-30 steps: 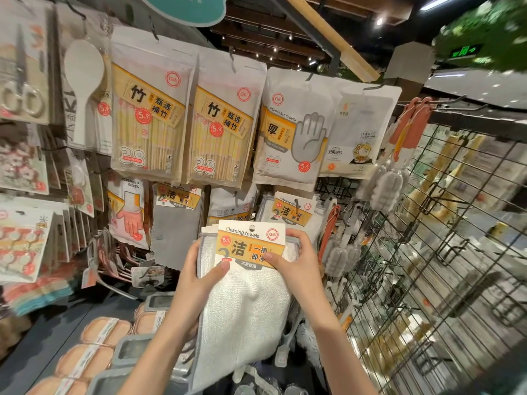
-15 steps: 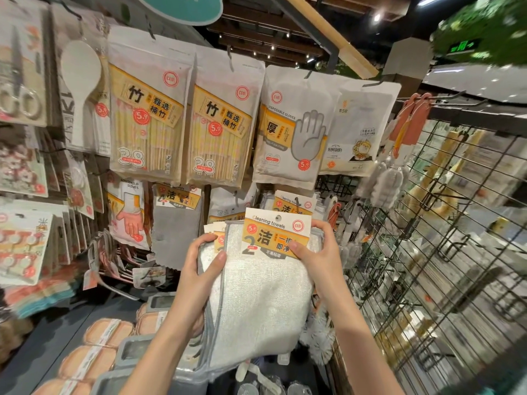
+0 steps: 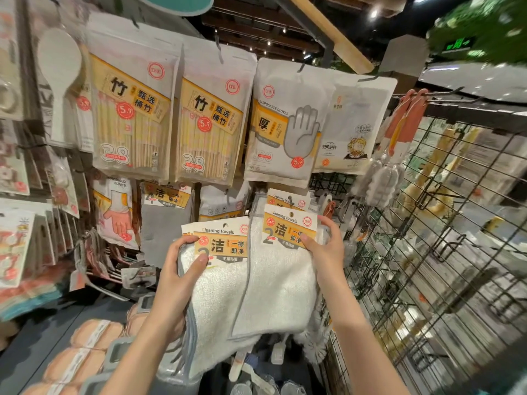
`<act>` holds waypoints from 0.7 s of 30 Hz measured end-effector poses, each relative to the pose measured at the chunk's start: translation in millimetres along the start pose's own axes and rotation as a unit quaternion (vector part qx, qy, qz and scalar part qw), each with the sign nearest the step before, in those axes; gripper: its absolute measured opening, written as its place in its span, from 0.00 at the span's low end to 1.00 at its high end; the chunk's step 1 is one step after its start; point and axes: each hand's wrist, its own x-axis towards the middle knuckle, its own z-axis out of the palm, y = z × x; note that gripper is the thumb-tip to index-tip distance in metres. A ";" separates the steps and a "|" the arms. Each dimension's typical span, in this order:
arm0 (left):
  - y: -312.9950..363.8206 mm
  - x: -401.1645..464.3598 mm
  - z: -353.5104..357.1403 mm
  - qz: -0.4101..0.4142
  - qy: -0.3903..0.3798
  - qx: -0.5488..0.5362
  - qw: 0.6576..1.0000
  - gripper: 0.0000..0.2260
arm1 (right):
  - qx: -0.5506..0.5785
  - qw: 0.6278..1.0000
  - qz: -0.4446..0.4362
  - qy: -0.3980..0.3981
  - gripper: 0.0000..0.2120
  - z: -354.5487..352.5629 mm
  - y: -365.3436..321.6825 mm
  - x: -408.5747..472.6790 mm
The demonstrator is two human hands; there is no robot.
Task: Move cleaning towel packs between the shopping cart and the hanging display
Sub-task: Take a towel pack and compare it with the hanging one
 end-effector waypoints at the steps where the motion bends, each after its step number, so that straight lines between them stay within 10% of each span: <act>1: -0.7 0.6 -2.5 -0.003 0.005 0.000 1.000 0.11 | 0.009 1.000 0.009 0.010 0.24 -0.4 1.5 6.3; 21: 4.5 15.8 -10.0 0.005 0.031 0.030 0.999 0.12 | -0.085 0.996 -0.019 0.020 0.25 30.2 18.3 82.2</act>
